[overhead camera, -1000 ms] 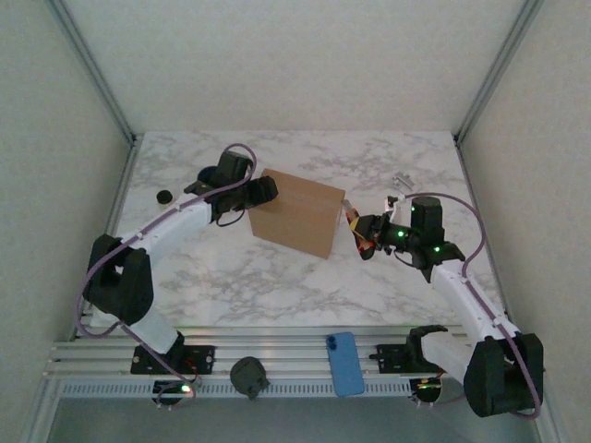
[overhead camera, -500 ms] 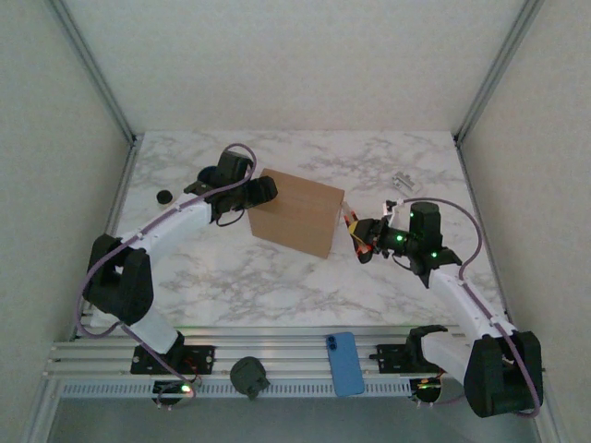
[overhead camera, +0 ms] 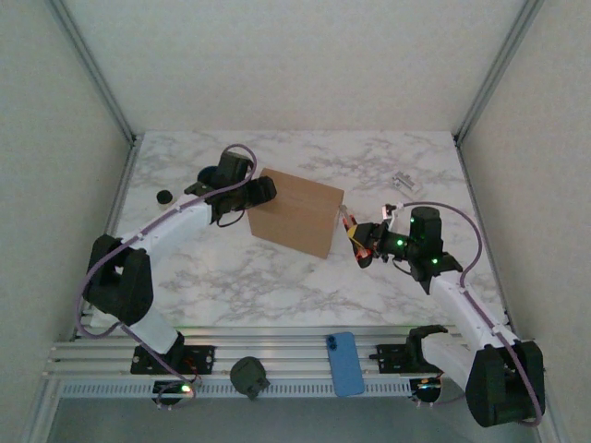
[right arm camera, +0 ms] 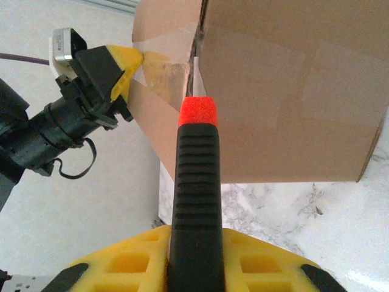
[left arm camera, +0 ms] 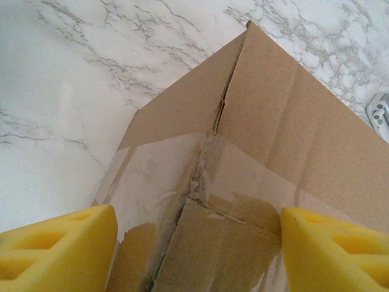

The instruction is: Unpack the express box

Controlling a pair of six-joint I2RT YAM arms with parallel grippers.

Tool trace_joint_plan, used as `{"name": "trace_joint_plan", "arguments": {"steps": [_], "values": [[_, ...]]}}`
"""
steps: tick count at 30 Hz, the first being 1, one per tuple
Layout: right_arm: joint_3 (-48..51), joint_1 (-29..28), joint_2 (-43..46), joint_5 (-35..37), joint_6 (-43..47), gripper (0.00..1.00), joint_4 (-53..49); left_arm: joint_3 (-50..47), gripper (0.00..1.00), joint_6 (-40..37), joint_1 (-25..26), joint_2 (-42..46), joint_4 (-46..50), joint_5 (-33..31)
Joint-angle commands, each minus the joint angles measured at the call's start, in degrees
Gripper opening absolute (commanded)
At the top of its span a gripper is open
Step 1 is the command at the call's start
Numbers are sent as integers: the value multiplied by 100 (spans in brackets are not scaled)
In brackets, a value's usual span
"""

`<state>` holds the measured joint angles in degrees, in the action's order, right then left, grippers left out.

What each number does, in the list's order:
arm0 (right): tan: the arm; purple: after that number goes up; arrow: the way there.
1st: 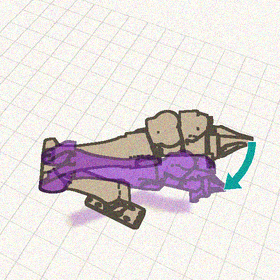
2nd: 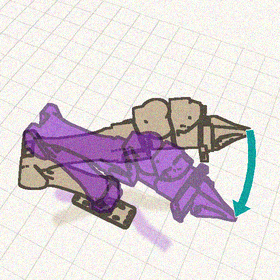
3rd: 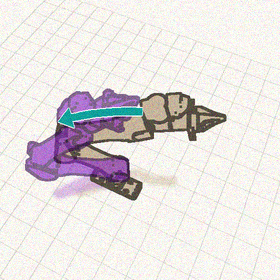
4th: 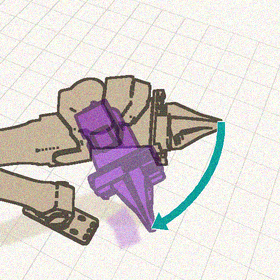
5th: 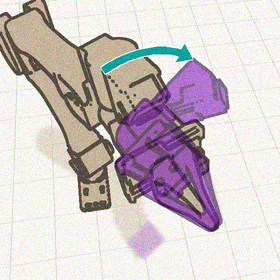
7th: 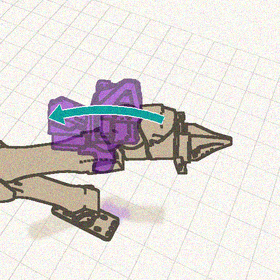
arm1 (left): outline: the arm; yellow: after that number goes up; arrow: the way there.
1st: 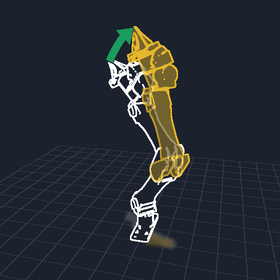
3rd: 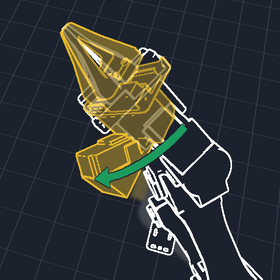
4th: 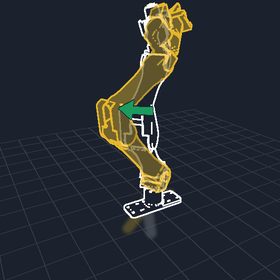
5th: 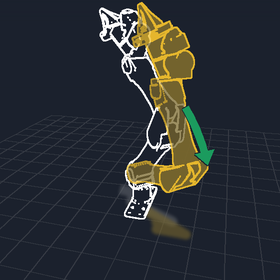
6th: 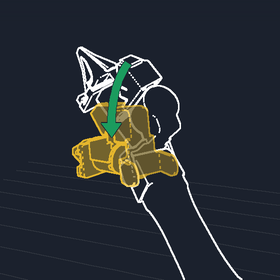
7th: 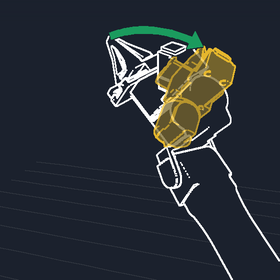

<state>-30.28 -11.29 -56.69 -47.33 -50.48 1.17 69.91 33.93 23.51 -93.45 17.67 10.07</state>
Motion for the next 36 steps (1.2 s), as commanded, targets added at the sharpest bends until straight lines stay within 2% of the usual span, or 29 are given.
{"name": "trace_joint_plan", "arguments": {"steps": [1, 13, 30, 33, 36], "values": [[175, -102, 92, -533, -125, 0, 153, -414, 68, 156, -30, -341, 830, -661], [422, -276, -14, -716, -519, 0, 752, -549, 68, 250, -29, -345, 786, -743], [742, -462, 722, -648, -797, 0, 253, -489, 68, 272, -40, -308, 817, -778], [677, -471, 869, -561, -586, 0, -188, -478, 68, 264, -39, -301, 834, -787], [151, -470, 1066, 9, 141, 0, -1497, -453, 68, 255, -39, -265, 867, -804]]}}
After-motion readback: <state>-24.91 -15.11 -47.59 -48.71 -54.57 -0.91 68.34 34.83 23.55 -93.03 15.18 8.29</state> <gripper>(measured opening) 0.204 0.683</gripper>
